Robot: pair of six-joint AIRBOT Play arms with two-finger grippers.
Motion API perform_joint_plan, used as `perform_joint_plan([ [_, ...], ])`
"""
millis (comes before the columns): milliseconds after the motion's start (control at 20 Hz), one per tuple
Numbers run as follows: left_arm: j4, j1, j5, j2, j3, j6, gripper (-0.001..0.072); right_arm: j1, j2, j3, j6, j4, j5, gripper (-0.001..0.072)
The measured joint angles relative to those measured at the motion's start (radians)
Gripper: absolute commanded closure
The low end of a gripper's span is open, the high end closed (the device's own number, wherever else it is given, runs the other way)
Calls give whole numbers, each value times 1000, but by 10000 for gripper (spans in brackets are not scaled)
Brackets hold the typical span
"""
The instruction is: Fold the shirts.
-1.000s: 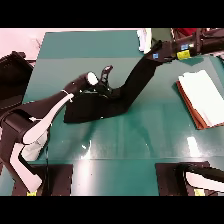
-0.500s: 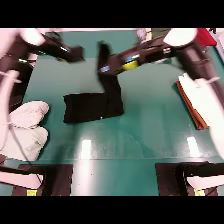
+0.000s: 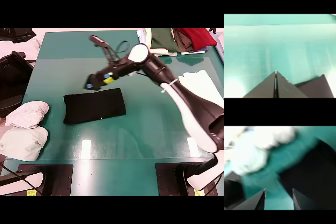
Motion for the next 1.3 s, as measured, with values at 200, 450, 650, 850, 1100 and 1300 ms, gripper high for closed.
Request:
perform_joint_plan([
  [200, 2, -67, 7, -25, -3, 6, 681, -207, 82, -286, 48, -90, 5, 140],
  [450, -7, -121, 9, -74, -4, 25, 681, -349, 55, -507, 58, -46, -1, 141],
  [650, -20, -132, 9, -95, -4, 29, 681, -318, -22, -518, 25, 90, -55, 143],
  [850, -27, -134, 7, -100, -4, 32, 681, -214, -128, -414, 12, 176, -107, 463],
  [1100, -66, -137, 7, -102, -4, 32, 682, -113, -216, -253, 7, 179, -158, 695],
  [1300, -75, -188, 9, -102, -4, 32, 682, -155, -168, -179, 9, 108, -176, 694],
])
